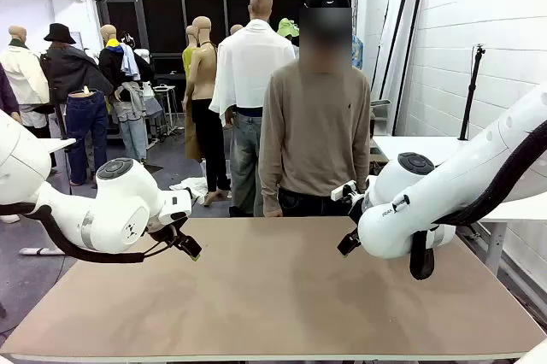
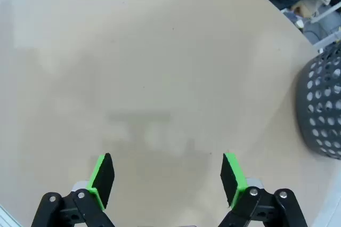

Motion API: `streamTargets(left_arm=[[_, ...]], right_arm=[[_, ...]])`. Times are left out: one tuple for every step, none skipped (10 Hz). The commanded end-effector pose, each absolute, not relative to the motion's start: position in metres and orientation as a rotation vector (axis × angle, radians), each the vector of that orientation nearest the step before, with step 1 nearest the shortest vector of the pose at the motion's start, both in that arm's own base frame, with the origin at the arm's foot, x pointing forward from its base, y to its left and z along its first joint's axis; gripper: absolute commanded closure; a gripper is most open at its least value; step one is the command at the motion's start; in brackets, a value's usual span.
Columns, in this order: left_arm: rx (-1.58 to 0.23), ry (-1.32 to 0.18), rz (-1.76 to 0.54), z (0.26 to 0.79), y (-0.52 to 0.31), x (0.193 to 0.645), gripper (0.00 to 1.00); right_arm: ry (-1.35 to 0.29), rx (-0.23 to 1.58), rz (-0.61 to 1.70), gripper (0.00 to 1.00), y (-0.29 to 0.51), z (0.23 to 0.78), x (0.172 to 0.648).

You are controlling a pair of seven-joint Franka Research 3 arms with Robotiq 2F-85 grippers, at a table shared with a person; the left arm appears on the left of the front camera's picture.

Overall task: Fold the training pants.
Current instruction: Grab both ends of the Training pants handed by a person.

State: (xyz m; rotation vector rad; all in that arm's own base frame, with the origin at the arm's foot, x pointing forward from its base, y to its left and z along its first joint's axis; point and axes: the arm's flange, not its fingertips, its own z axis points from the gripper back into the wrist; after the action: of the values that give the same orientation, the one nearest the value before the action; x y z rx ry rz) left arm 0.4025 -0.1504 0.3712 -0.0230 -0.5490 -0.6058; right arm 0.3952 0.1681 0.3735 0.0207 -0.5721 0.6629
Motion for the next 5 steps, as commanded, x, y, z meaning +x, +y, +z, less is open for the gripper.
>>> streamTargets(left_arm=[[-0.023,-0.549,-0.606,0.3712,-0.1505,0.4025,0.00],[-0.023,-0.549,-0.606,0.3712,-0.1505,0.4025,0.00],[-0.023,-0.549,-0.606,0.3712,-0.1505,0.4025,0.00],[-0.023,-0.549,-0.606,0.3712,-0.1505,0.4025,0.00],[-0.023,-0.549,-0.606,0.3712,-0.1505,0.4025,0.00]], right_arm=[[-0.572,0.021,0.663,0.00,0.1681,0.3735,0.3952],[-0.572,0.021,0.663,0.00,0.1681,0.3735,0.3952],[-0.572,0.021,0.663,0.00,0.1681,0.3735,0.3952],[-0.572,0.021,0.663,0.00,0.1681,0.3735,0.3952],[-0.572,0.021,0.663,0.00,0.1681,0.3735,0.3952]])
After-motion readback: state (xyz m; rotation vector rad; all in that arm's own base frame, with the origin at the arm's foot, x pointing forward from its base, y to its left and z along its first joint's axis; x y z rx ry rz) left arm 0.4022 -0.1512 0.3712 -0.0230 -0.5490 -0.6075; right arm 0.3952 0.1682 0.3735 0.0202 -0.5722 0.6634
